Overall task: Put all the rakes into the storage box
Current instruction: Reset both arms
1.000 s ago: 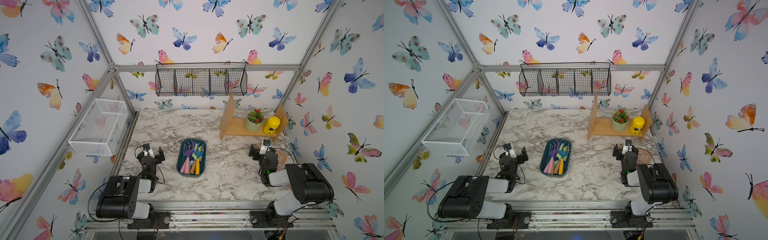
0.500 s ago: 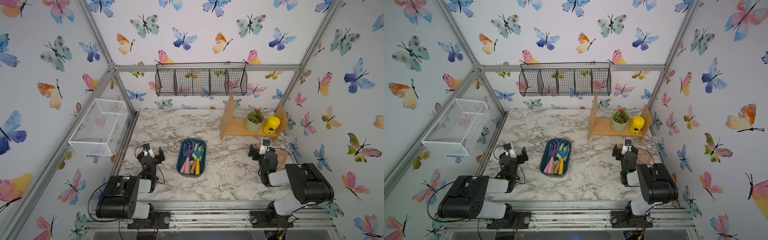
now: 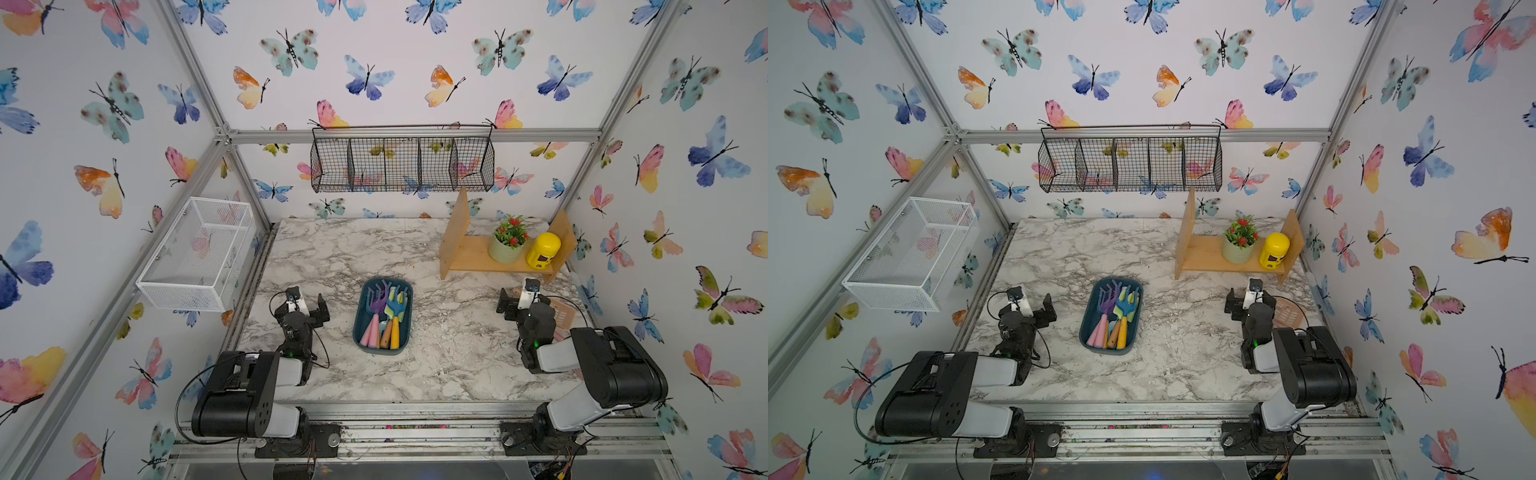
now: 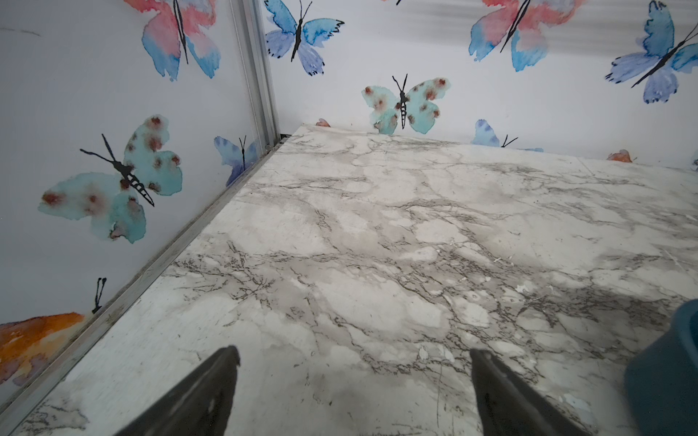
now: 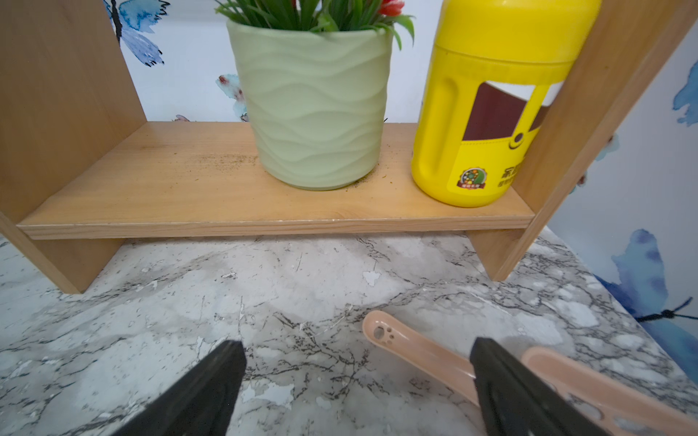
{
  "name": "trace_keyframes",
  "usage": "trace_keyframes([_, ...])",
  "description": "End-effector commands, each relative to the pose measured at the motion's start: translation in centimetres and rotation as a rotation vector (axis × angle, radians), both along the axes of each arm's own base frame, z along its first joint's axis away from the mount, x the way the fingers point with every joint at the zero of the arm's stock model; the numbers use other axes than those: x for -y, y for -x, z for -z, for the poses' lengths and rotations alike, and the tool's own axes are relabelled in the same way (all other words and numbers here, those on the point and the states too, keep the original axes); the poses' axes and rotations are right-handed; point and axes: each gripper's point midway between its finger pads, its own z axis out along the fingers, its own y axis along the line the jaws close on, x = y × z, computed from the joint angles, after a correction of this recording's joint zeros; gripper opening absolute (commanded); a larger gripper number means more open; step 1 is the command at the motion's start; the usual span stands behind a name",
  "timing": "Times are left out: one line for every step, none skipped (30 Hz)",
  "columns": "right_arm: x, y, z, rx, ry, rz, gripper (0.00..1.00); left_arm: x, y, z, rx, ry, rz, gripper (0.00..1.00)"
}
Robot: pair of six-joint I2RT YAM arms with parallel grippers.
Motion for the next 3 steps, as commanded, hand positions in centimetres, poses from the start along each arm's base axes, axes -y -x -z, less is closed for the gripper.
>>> trace_keyframes([-0.26, -0.10, -0.39, 0.012, -0.004, -0.018, 0.99, -0.09, -0.33, -0.95, 0.024, -0.006, -0.007, 0.98])
trace_keyframes([-0.26, -0.11, -0.40, 0.012, -0.004, -0.018, 0.99, -0.08, -0.32, -0.92, 0.024, -0.005, -0.007, 0.98])
trace_keyframes([-0.26, -0.11, -0.40, 0.012, -0.004, -0.018, 0.99, -0.09, -0.31, -0.94, 0.024, -0.006, -0.007, 0.98])
